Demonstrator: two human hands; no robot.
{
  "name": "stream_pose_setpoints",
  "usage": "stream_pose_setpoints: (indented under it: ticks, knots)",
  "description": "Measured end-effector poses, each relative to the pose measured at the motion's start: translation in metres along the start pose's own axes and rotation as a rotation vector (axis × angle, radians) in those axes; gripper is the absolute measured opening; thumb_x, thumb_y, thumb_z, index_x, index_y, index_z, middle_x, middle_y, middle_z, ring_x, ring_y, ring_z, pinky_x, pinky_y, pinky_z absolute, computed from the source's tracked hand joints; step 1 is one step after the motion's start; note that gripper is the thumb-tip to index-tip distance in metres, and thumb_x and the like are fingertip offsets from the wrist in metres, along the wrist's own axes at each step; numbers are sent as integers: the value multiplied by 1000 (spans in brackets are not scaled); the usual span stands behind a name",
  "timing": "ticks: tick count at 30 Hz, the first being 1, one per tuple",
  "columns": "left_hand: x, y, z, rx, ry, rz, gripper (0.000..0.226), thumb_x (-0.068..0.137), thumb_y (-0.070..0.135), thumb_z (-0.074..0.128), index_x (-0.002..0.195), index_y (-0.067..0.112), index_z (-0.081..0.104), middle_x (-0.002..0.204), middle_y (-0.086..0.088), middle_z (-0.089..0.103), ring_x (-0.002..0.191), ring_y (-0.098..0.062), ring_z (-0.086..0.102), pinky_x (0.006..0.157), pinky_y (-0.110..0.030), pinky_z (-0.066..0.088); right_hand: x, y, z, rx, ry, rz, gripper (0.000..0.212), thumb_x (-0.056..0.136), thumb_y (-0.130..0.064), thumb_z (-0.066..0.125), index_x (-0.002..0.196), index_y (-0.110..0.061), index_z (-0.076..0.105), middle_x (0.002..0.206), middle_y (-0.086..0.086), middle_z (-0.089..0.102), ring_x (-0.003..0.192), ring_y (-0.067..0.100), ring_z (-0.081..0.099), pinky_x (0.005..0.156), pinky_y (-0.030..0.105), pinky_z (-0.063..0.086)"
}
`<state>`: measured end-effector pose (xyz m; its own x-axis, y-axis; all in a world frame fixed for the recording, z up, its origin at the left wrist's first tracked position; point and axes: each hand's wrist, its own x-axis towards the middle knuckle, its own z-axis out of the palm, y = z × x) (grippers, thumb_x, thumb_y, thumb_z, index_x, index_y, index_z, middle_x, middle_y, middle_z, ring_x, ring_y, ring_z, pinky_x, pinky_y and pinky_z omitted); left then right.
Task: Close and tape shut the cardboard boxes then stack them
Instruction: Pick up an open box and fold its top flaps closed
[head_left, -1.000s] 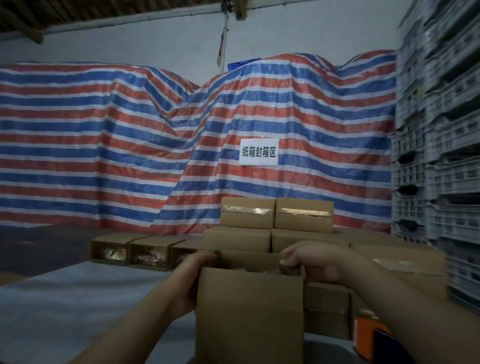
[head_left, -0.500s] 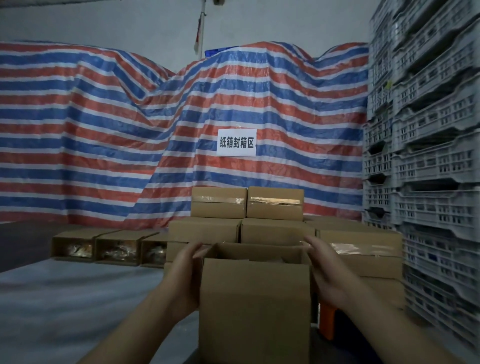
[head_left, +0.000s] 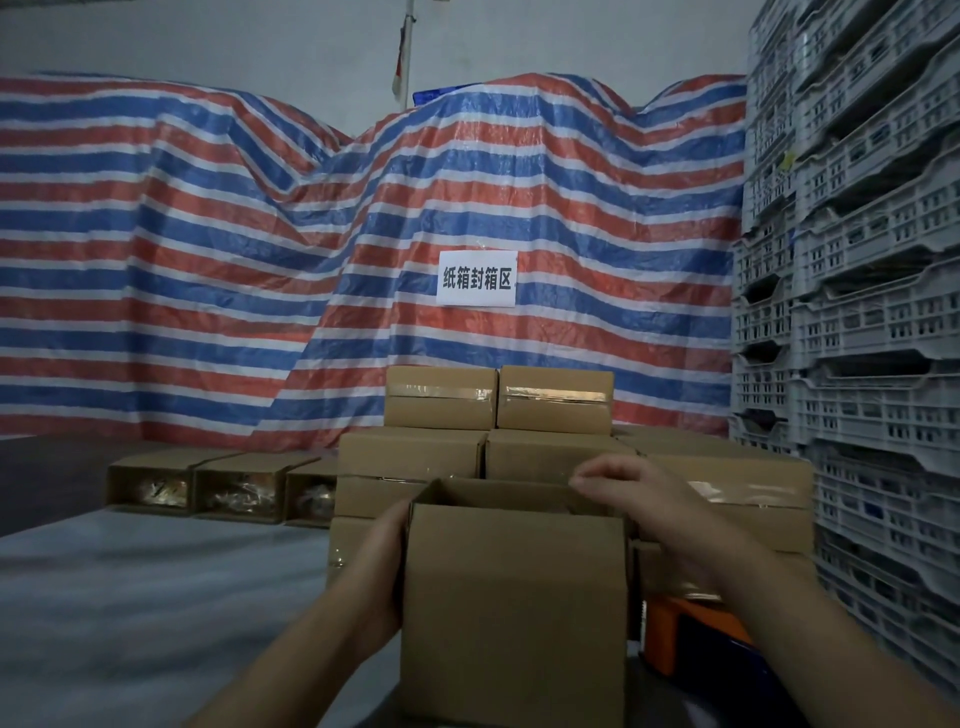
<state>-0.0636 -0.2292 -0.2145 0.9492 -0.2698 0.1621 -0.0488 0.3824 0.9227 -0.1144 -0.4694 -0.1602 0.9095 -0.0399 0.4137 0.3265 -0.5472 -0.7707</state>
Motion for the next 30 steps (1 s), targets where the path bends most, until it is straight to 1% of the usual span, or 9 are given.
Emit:
stream_pose_setpoints:
  ticks: [3,6,10,13,16,20,23,26,30]
  knots:
    - [-3,1,-1,7,-12,5,45,94,38,49,70,15,80,84,-12,74,70,-22,72,71,-34,52,10,-13,-9,-323,-215,33,17,92,-41,68,108,-35,68,111,-19,62,102,-3,52,78,20,39]
    - [-4,1,-5,21,-54,13,42,91,37,52,67,15,79,80,-11,71,68,-22,70,71,-35,51,12,-20,-11,-365,-315,87,38,91,-45,68,125,-29,64,125,-12,61,109,0,52,88,23,42]
    - [-9,3,-6,68,-82,10,26,75,36,60,74,17,79,78,-9,71,69,-21,69,68,-34,53,8,-20,-12,-360,-338,82,48,86,-49,71,129,-29,59,125,-12,58,111,2,53,87,21,43]
    - [-7,4,-6,120,-21,-4,45,74,30,70,118,26,61,92,-15,75,84,-29,73,70,-39,57,9,-21,-12,-379,-346,88,57,84,-51,72,133,-27,57,127,-9,58,115,6,53,97,26,45]
    - [-2,4,-7,109,52,-2,43,84,16,68,120,33,50,88,-17,75,75,-31,68,65,-40,55,9,-20,-12,-371,-346,82,54,84,-52,70,130,-28,58,125,-12,57,114,5,52,99,27,43]
    - [1,2,-10,230,0,-2,27,90,19,62,117,15,62,90,-16,74,75,-28,69,64,-36,55,6,-15,-9,-327,-312,43,45,86,-53,67,126,-33,59,119,-18,52,110,2,47,89,22,39]
    - [-1,2,-11,270,-52,-21,33,86,29,65,114,11,67,96,-18,73,80,-27,71,65,-34,54,4,-7,-5,-203,-245,30,43,82,-57,64,119,-37,62,120,-15,56,116,6,50,97,28,40]
    - [2,1,-12,266,-51,-22,37,83,32,65,114,12,66,98,-17,74,84,-29,72,66,-35,54,-2,11,-1,164,-6,133,34,95,-49,55,116,-27,70,124,2,62,117,25,55,104,47,44]
    - [6,-2,-13,242,-40,-33,33,90,32,62,118,15,64,100,-17,74,92,-32,71,71,-38,54,-15,40,6,478,110,97,27,103,-25,49,108,-26,76,113,11,72,90,23,71,71,33,54]
